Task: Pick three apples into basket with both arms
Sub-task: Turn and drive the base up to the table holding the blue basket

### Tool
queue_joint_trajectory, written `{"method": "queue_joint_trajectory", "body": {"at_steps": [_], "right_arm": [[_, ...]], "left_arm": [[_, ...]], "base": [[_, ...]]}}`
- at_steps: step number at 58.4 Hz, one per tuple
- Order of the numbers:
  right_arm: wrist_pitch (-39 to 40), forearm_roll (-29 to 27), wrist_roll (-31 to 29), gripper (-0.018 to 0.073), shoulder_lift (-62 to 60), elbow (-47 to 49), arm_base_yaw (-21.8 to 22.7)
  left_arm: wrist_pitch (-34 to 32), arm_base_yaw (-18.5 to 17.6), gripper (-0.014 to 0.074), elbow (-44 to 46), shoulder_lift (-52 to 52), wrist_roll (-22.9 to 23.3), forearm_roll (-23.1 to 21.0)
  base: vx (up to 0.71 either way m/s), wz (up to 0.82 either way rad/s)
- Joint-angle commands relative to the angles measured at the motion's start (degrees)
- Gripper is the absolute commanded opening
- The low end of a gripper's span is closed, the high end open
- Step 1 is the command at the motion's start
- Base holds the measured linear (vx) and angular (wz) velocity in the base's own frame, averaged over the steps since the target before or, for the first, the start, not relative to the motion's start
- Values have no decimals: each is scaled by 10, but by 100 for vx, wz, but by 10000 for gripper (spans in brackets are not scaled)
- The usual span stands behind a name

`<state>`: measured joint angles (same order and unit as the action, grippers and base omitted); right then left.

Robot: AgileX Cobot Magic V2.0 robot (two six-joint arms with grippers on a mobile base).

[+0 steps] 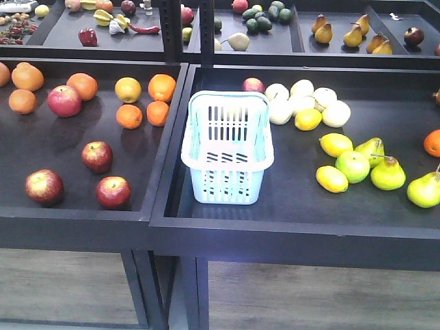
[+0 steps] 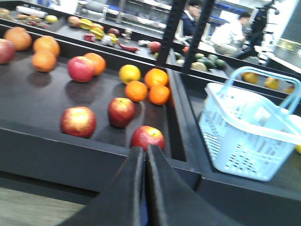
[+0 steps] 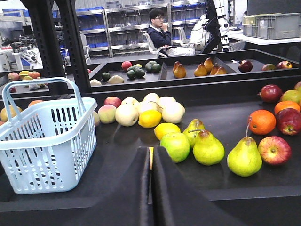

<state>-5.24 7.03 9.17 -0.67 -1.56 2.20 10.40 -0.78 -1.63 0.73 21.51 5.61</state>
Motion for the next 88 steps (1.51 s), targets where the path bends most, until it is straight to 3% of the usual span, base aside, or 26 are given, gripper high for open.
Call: {"method": "queue_joint_trajectory", "body": {"at_steps": [1,88], "right_arm": [[43,4,-4,-5,-7,-7,2],[43,4,-4,-5,-7,-7,2]], "left_arm": [[-40,-23,-6,15,7,4,1],[-40,-34,-6,15,7,4,1]], "base": [[1,2],[10,-1]]}}
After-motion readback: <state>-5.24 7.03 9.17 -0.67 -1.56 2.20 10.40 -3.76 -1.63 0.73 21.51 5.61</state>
